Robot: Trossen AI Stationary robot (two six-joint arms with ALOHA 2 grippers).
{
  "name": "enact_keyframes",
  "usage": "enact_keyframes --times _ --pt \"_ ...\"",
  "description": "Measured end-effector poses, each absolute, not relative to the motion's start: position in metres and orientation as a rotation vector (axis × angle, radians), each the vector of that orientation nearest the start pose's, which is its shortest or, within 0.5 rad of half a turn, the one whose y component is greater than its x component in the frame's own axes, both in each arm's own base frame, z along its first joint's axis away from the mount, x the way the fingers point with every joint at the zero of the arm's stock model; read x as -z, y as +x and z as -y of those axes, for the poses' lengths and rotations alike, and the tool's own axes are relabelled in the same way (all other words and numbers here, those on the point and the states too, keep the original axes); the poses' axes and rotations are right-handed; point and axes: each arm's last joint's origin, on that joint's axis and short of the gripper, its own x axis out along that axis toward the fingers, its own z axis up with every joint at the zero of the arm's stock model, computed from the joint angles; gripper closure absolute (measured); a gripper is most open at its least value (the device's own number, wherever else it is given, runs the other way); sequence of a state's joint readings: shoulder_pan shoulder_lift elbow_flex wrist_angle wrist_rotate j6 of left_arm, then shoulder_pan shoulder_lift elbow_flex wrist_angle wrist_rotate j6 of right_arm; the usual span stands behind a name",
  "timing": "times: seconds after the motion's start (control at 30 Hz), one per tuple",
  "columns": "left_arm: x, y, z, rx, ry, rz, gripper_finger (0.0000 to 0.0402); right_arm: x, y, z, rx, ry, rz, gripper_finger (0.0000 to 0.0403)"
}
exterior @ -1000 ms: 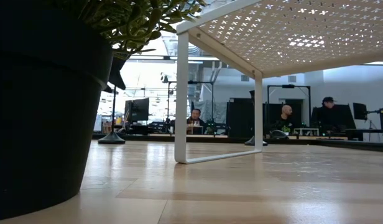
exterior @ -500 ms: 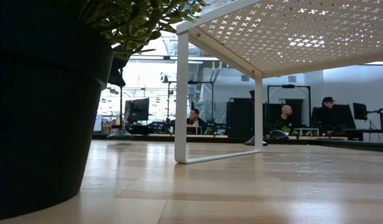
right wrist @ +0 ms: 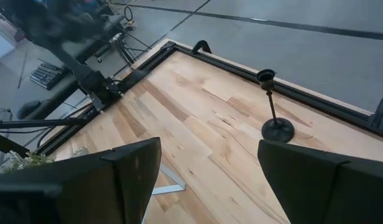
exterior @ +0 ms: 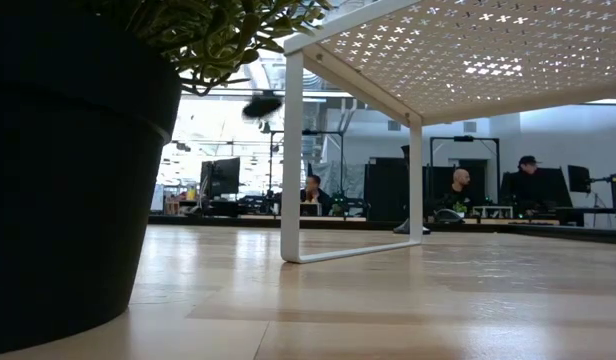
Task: Pick & Place candle stick holders
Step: Put the left black candle holder on the shelf aligned with the black candle holder
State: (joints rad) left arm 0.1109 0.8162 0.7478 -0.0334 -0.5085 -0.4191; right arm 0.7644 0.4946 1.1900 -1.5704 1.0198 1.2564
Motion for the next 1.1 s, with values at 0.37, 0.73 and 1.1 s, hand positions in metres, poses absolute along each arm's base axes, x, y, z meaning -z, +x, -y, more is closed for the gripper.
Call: enact_keyframes --times 0.37,0.73,1.1 --pt "-0.428 0.199 0.022 -0.298 -0.369 0.155 0.0391 -0.368 0.010 0.024 0.513 0.529 -0.303 0.0143" --pt "-0.446 0.266 0.094 -0.016 -0.276 -0.037 0.0391 -0.368 0.010 0.024 0.513 0.526 -0.304 0.0143" --pt "-0.408 0.327 0.112 -0.129 -0.218 -0.158 0.0392 -0.368 0.010 0.024 0.512 0.526 -0.304 0.0143"
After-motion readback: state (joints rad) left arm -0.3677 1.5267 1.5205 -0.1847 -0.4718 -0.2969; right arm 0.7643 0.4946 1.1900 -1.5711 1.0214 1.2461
